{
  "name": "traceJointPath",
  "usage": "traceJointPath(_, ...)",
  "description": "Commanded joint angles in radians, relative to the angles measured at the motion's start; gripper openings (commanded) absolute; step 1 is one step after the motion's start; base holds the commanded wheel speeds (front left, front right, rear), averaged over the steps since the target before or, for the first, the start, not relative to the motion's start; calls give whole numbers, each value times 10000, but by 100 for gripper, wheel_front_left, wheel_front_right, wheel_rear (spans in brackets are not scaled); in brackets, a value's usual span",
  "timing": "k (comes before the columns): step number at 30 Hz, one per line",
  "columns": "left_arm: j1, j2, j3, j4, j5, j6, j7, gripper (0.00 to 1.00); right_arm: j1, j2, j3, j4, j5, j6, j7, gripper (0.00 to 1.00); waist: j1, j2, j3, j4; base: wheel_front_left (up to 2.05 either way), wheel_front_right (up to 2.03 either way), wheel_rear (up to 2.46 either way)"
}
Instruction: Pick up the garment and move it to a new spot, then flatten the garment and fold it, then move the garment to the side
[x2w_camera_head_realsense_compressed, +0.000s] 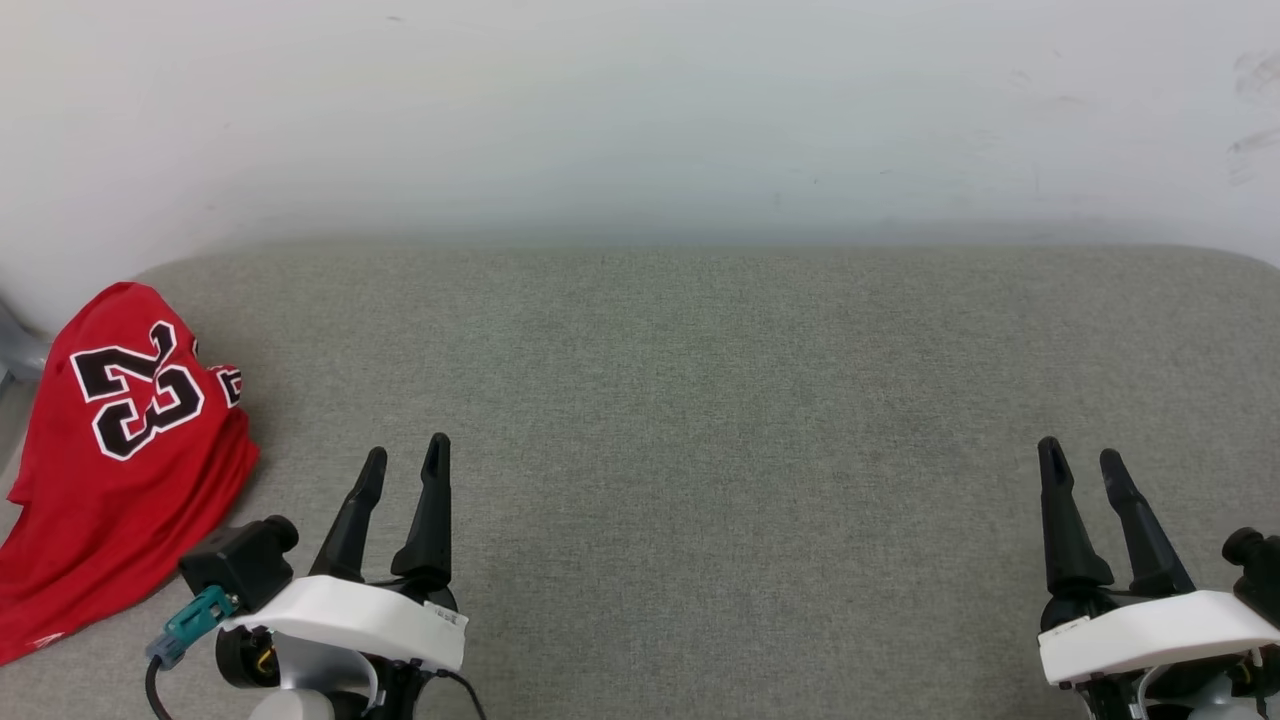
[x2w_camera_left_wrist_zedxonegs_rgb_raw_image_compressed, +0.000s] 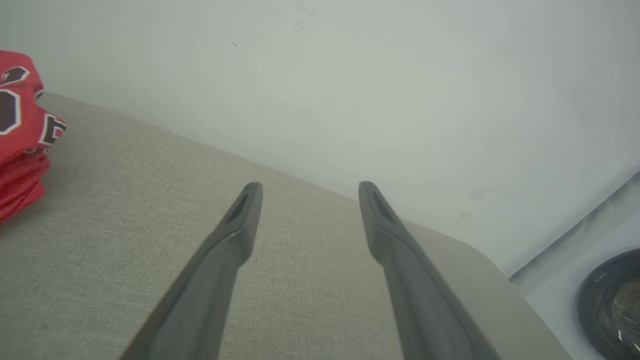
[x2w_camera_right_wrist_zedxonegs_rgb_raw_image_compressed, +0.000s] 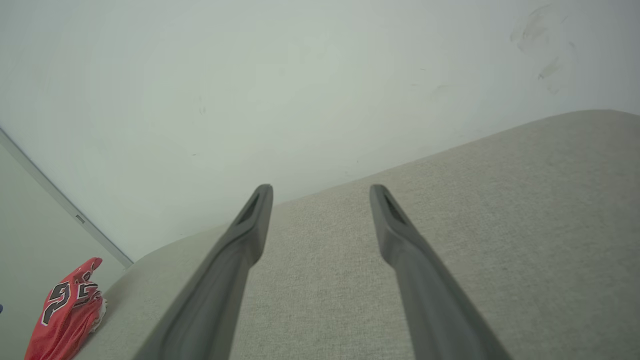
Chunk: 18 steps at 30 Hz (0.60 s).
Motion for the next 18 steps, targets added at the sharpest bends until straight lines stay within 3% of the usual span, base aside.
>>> traceJointPath(1,-52,140,-56,-155,355,75,-103,100,38,1,26,-185,-366,-1,-33,100,-1,-1,-6,6,0,0,0)
traceJointPath(18,33,563,-655,31,2256,631,-594,100,233,4,112,-394,-2566,-2,-7,100,-1,-1,-56,55,0,0,0)
